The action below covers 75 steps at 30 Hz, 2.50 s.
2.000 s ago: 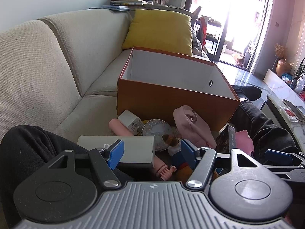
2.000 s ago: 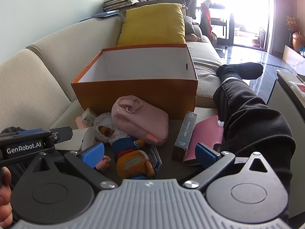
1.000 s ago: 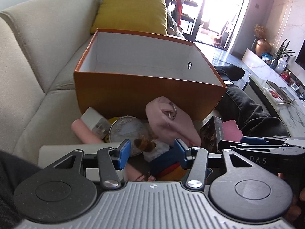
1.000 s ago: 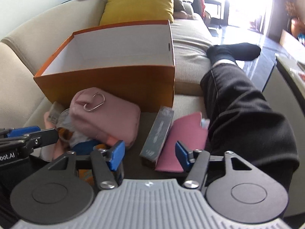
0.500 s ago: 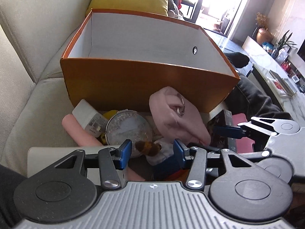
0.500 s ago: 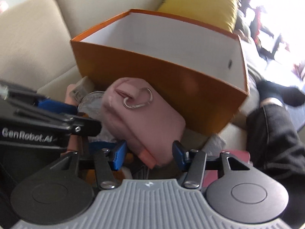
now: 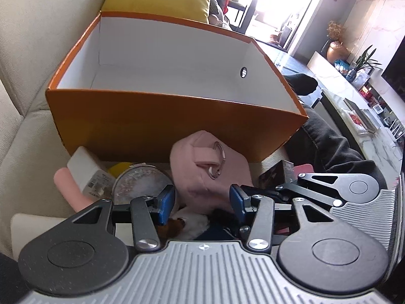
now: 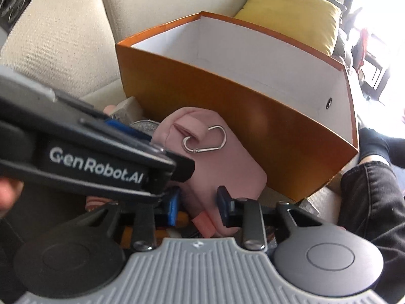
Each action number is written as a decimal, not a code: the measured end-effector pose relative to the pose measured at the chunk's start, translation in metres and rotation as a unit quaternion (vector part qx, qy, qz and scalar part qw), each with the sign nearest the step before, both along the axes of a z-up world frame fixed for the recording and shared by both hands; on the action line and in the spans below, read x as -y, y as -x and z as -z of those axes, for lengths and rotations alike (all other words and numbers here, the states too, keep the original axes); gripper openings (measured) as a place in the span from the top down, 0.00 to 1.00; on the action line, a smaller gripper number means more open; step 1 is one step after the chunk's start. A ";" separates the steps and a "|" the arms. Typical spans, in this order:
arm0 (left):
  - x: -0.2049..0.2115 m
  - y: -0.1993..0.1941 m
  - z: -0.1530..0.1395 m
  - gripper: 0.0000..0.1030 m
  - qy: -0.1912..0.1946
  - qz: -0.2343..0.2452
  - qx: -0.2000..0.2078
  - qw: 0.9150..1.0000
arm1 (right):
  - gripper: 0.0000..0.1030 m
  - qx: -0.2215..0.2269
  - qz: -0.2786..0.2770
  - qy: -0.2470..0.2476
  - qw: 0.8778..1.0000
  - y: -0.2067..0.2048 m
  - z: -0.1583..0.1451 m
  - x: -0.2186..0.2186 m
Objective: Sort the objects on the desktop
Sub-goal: 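Grasp the pink pouch by its strap with the left gripper, then lift the pink pouch with the left gripper while the right gripper grasps the plush doll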
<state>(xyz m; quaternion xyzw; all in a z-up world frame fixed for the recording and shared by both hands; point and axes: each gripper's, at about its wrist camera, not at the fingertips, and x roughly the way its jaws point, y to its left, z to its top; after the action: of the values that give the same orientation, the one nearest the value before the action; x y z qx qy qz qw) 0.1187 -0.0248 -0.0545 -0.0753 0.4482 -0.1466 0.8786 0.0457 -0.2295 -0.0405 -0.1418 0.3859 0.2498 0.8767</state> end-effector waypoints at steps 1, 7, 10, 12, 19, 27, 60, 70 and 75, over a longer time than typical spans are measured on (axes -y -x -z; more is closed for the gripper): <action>0.000 0.000 0.001 0.46 0.002 -0.001 -0.003 1.000 | 0.67 -0.001 0.001 -0.004 1.000 0.000 -0.002 0.003; 0.005 -0.001 0.005 0.46 0.010 -0.002 -0.019 1.000 | 0.65 0.006 0.033 0.002 0.999 -0.002 -0.017 0.030; 0.009 0.000 0.005 0.46 0.003 0.006 -0.017 1.000 | 0.70 0.026 0.046 0.025 0.998 -0.006 -0.021 0.040; 0.012 -0.001 0.004 0.46 -0.001 0.009 -0.017 1.000 | 0.70 0.037 0.049 0.052 0.997 -0.009 -0.019 0.041; 0.036 0.002 0.000 0.54 0.010 0.048 0.012 0.999 | 0.79 0.029 0.028 0.063 0.997 -0.018 -0.004 0.039; 0.044 -0.002 0.005 0.68 0.004 0.031 0.042 0.999 | 0.78 0.018 0.072 0.007 0.997 -0.024 -0.009 0.060; -0.001 0.055 -0.039 0.59 -0.092 0.052 0.029 0.994 | 0.49 -0.134 0.040 -0.097 0.985 0.025 0.014 0.032; -0.004 0.069 -0.018 0.34 -0.122 0.009 -0.046 0.991 | 0.48 -0.163 0.048 -0.130 0.977 0.020 0.026 0.035; -0.014 0.079 -0.014 0.34 -0.096 -0.006 -0.050 0.994 | 0.48 -0.152 0.044 -0.120 0.980 0.025 0.023 0.033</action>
<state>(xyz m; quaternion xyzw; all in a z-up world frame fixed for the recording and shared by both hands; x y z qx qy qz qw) 0.0393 -0.0113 -0.0405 -0.0001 0.5028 -0.0939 0.8593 0.0211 -0.2628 -0.0631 0.0211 0.4876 0.2736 0.8288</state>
